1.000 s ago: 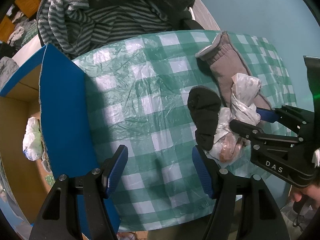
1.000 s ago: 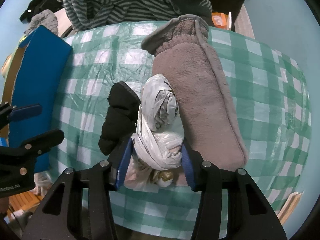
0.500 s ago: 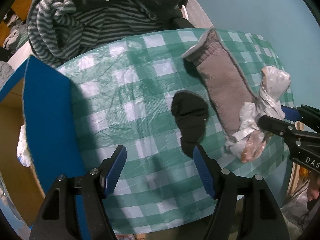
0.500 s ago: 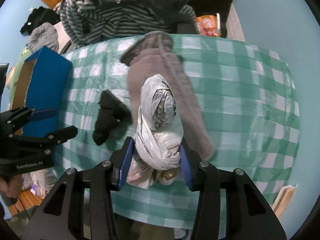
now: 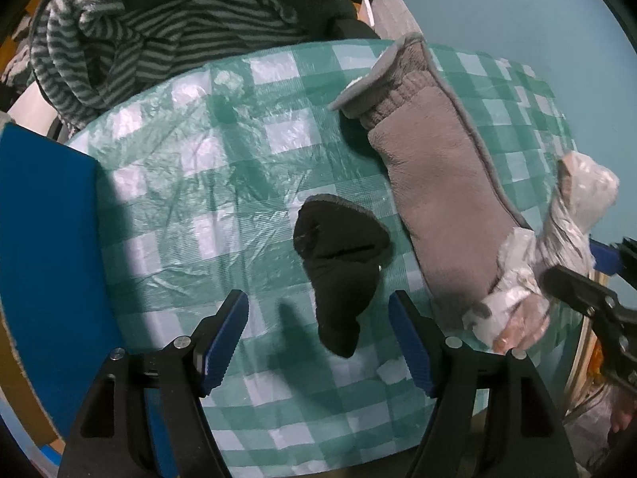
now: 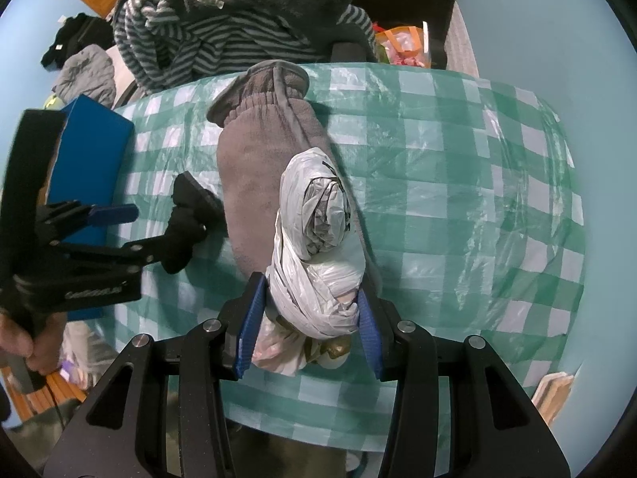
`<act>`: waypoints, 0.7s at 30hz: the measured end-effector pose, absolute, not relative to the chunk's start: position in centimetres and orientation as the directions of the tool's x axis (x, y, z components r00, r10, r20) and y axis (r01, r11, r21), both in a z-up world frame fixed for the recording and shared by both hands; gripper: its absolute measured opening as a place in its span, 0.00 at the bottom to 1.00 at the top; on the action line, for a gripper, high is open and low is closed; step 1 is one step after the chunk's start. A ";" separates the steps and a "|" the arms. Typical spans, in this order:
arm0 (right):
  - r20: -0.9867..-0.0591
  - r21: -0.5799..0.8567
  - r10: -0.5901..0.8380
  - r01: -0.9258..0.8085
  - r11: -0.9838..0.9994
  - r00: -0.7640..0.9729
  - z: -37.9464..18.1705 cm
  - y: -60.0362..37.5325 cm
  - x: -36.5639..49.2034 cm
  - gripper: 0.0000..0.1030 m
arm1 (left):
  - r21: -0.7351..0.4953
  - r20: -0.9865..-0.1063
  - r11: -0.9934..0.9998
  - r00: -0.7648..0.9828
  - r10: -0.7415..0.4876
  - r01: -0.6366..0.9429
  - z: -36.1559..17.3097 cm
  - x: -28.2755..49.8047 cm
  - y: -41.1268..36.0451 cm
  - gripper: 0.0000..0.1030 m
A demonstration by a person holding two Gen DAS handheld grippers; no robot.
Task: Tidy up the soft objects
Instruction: 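Grasp the white plastic bag bundle with the right tool while the left tool grasps the black sock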
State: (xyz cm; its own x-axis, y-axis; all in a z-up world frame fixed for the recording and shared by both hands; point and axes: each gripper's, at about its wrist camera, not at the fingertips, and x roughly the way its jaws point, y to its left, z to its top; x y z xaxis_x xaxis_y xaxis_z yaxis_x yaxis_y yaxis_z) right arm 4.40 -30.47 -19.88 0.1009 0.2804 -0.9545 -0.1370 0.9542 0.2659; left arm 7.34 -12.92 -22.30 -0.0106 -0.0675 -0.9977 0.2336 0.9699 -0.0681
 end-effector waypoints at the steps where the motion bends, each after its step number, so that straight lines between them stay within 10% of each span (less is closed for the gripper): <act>1: -0.954 0.268 0.283 -0.140 0.953 0.100 -19.8 -30.6 4.3 0.43 | -0.066 -0.998 0.971 -0.013 -0.065 0.230 -22.5 7.4 -13.0 0.72; 13: -0.952 0.275 0.295 -0.185 0.943 0.087 -20.2 -31.2 5.0 0.43 | -0.055 -0.998 0.983 -0.001 -0.055 0.177 -23.8 8.2 -14.2 0.71; 21: -0.948 0.282 0.304 -0.197 0.939 0.094 -20.2 -31.7 5.6 0.43 | -0.062 -0.998 0.986 -0.037 -0.057 0.158 -25.0 8.1 -13.9 0.39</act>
State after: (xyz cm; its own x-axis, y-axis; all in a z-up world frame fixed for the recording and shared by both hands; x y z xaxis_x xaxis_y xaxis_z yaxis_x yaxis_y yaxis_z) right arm 5.63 -31.67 -20.21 0.0936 0.3041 -0.9480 -0.1975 0.9390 0.2817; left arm 8.06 -13.93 -24.98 -0.0373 -0.0567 -0.9977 0.1576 0.9856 -0.0619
